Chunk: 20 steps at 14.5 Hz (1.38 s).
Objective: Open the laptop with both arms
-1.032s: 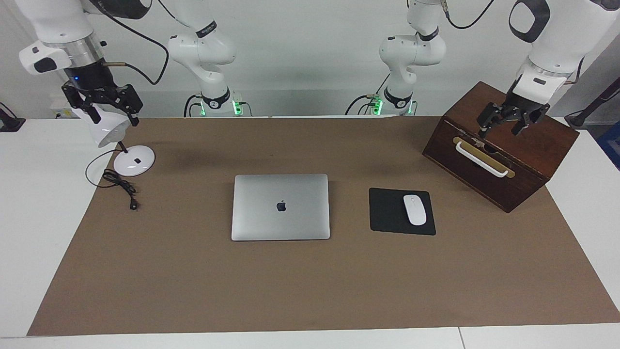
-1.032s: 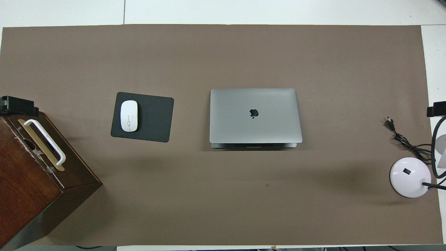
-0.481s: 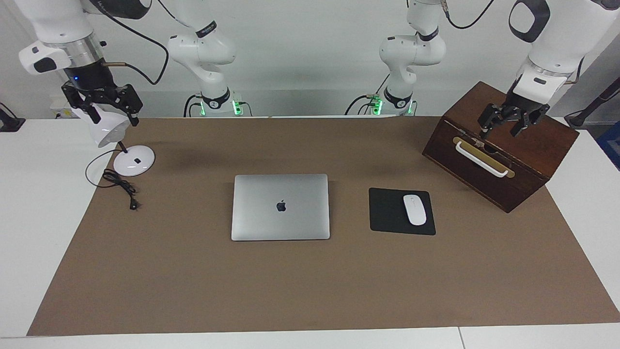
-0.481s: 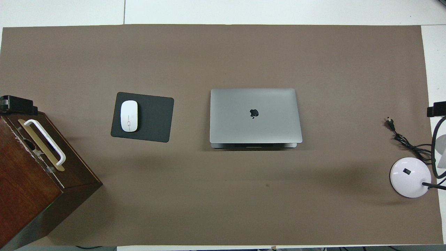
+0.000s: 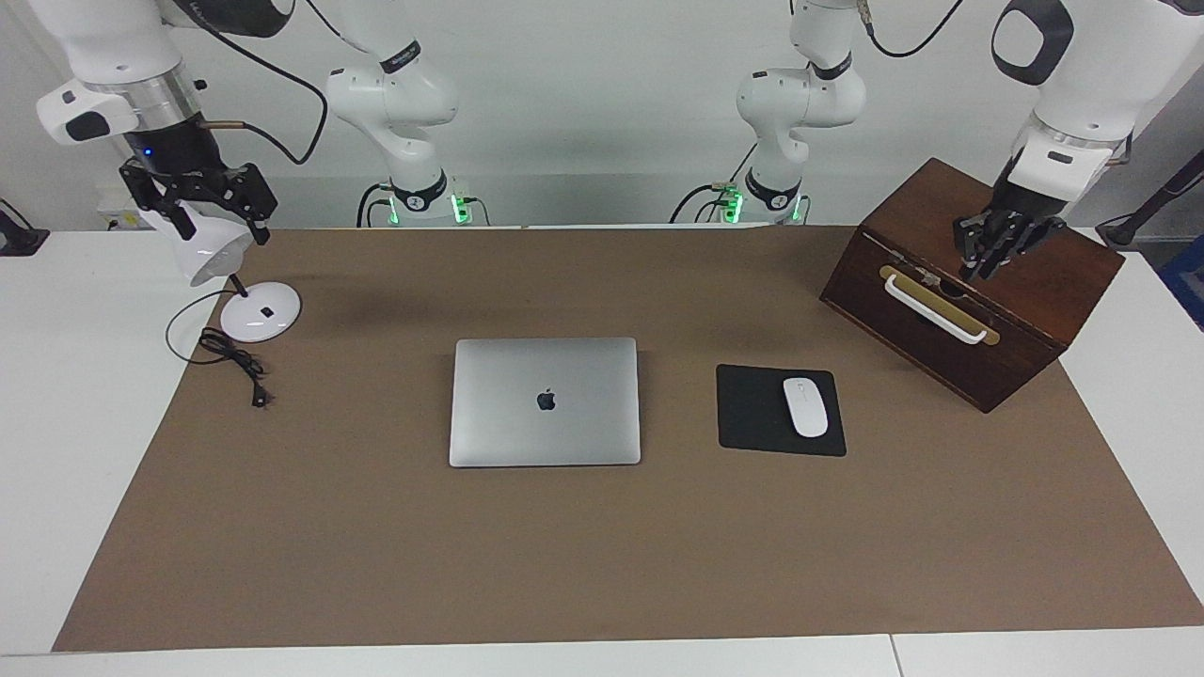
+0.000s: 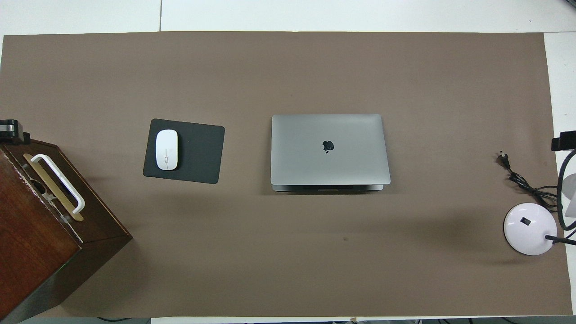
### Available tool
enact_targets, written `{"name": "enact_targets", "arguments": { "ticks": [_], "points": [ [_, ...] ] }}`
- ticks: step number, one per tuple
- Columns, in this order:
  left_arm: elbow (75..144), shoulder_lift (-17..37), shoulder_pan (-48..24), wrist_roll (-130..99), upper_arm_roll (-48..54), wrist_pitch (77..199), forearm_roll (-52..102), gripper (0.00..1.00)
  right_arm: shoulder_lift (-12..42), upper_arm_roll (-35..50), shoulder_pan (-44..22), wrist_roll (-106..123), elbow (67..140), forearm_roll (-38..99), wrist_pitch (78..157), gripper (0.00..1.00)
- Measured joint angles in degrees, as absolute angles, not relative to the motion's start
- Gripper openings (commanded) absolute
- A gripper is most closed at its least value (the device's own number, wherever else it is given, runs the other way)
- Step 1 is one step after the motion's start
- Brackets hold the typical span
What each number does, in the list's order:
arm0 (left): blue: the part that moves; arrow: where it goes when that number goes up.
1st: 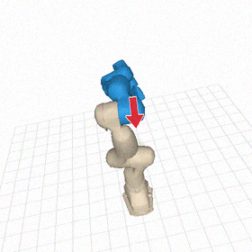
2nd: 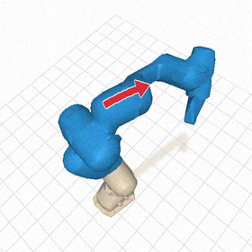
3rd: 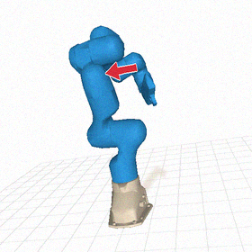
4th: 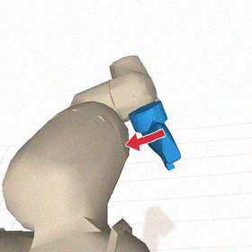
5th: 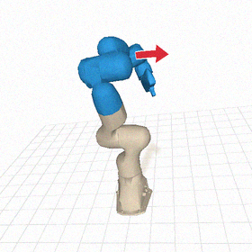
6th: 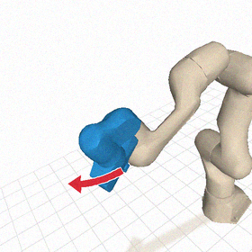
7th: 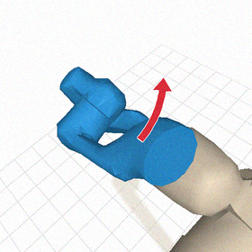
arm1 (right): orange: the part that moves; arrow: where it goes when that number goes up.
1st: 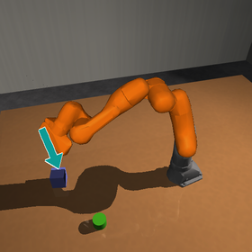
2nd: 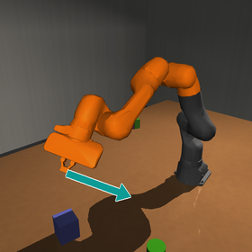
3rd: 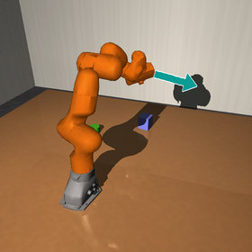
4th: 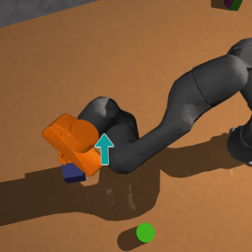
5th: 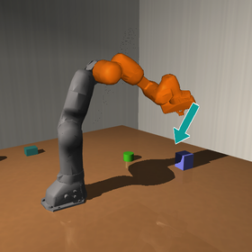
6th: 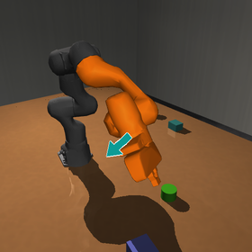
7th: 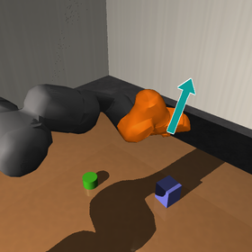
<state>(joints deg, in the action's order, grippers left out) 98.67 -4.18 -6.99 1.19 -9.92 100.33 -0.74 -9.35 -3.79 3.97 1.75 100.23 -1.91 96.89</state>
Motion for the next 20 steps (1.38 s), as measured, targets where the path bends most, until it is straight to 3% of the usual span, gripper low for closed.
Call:
{"name": "enact_targets", "arguments": {
  "ticks": [11, 14, 20],
  "points": [
    [99.4, -4.2, -7.0, 1.2, -10.1, 110.9, -0.7, 0.0, -9.4, -3.5, 1.9, 1.3, 101.1, -1.2, 97.9, 1.0],
    [101.9, -4.3, -7.0, 1.2, -10.1, 114.8, -0.7, 0.0, -9.6, -3.2, -1.7, -2.4, 106.2, 4.6, 108.9, 1.0],
    [114.2, -7.3, -7.5, 2.0, -9.1, 128.0, -0.7, 0.0, -13.4, -3.0, -8.7, -13.3, 122.7, 6.4, 128.9, 1.0]
  ]
}}
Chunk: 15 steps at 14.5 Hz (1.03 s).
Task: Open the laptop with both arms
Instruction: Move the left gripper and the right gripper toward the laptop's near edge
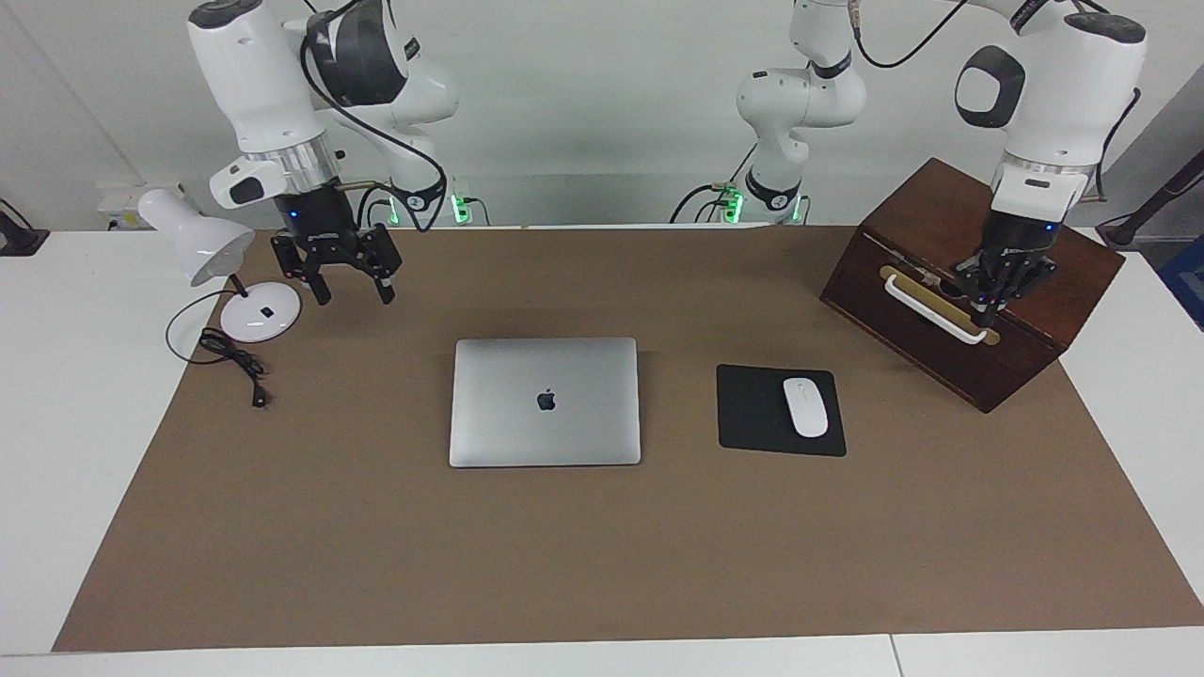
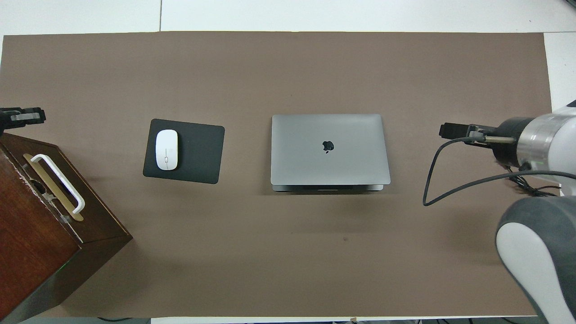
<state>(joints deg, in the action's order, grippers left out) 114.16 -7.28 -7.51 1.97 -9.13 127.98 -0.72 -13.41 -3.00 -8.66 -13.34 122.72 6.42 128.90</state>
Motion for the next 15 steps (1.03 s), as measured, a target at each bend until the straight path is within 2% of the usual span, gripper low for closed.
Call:
{"name": "enact_targets", "arguments": {
  "ticks": [3, 7, 12, 15],
  "points": [
    [121.1, -9.4, -9.9, 2.5, -9.0, 135.3, -0.7, 0.0, -16.0, -3.0, -10.8, -16.0, 129.8, 10.4, 137.6, 1.0],
    [133.5, -14.3, -13.8, 3.1, -8.9, 145.0, -0.7, 0.0, -18.9, -2.9, -18.6, -28.9, 138.8, 11.0, 149.5, 1.0],
    [145.5, -21.3, -19.2, 3.1, -8.6, 151.1, -0.7, 0.0, -19.1, -2.7, -29.6, -46.2, 144.8, 11.0, 163.9, 1.0],
    [149.4, -23.4, -20.3, 3.1, -6.1, 154.2, -0.7, 0.0, -18.3, -2.7, -32.6, -56.6, 145.9, 11.0, 167.8, 1.0]
  ]
}}
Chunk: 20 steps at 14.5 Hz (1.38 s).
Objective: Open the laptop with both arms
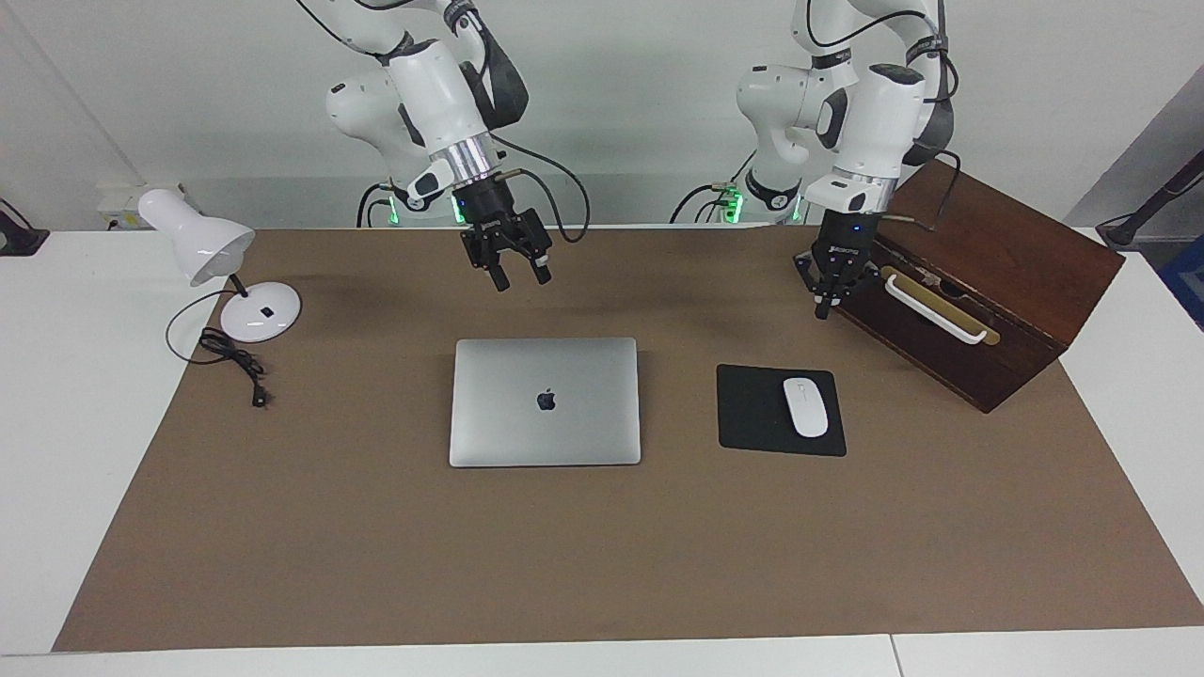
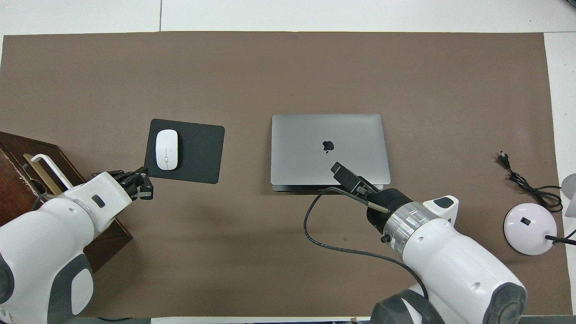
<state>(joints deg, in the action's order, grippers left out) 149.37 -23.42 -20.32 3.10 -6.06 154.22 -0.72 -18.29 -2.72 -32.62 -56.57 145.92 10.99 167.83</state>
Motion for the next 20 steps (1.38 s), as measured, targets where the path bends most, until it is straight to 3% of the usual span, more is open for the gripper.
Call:
{"name": "enact_targets", "arguments": {
  "ticks": [4, 10, 20],
  "points": [
    [152.3, -24.3, -22.7, -4.3, -0.1, 157.9, -0.7, 0.0, -18.1, -2.7, -33.1, -66.7, 146.0, 11.0, 169.1, 1.0],
    [153.1, -23.2, -29.5, -13.0, 0.5, 161.3, -0.7, 0.0, -14.7, -2.7, -34.8, -75.1, 147.3, 11.0, 173.6, 1.0],
    [155.4, -8.6, -38.6, -18.1, 0.7, 181.2, -0.7, 0.0, -8.5, -2.7, -37.6, -84.4, 149.7, 11.0, 185.6, 1.0]
  ]
}}
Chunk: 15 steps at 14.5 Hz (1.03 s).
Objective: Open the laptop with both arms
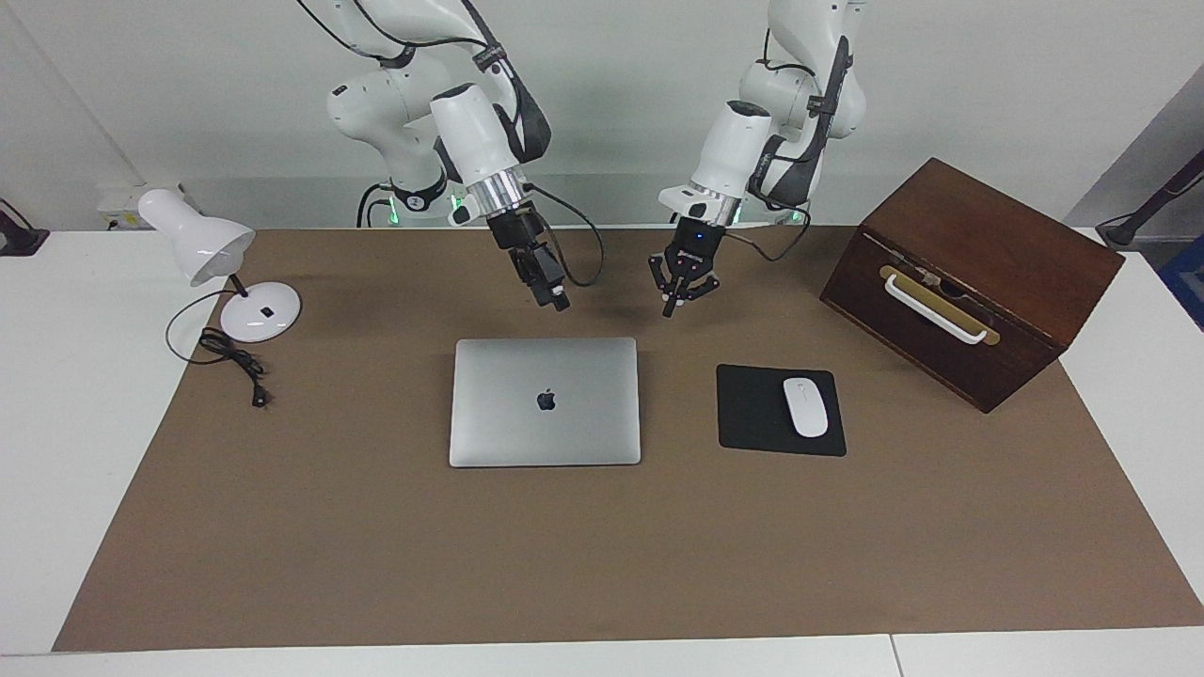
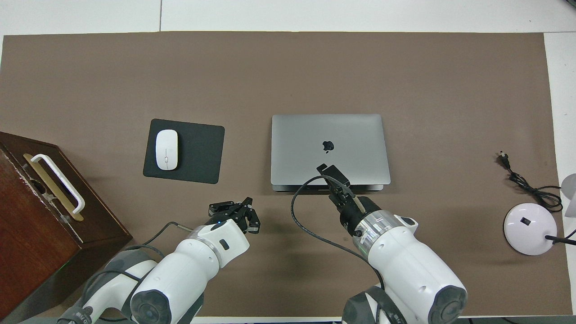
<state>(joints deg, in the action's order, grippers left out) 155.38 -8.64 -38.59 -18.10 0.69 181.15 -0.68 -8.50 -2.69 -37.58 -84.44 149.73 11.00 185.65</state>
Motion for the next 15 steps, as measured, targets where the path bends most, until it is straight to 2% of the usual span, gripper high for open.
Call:
{"name": "enact_targets", "arguments": {
  "ticks": [9, 15],
  "points": [
    [155.2, -3.9, -43.1, -18.1, 0.6, 186.4, -0.7, 0.0, -2.7, -2.7, -38.5, -87.8, 153.0, 11.0, 198.3, 1.0],
    [151.9, 1.6, -43.2, -14.1, 0.3, 190.8, -0.8, 0.0, -1.7, -2.7, -38.8, -87.9, 154.1, 11.0, 199.2, 1.0]
  ]
}}
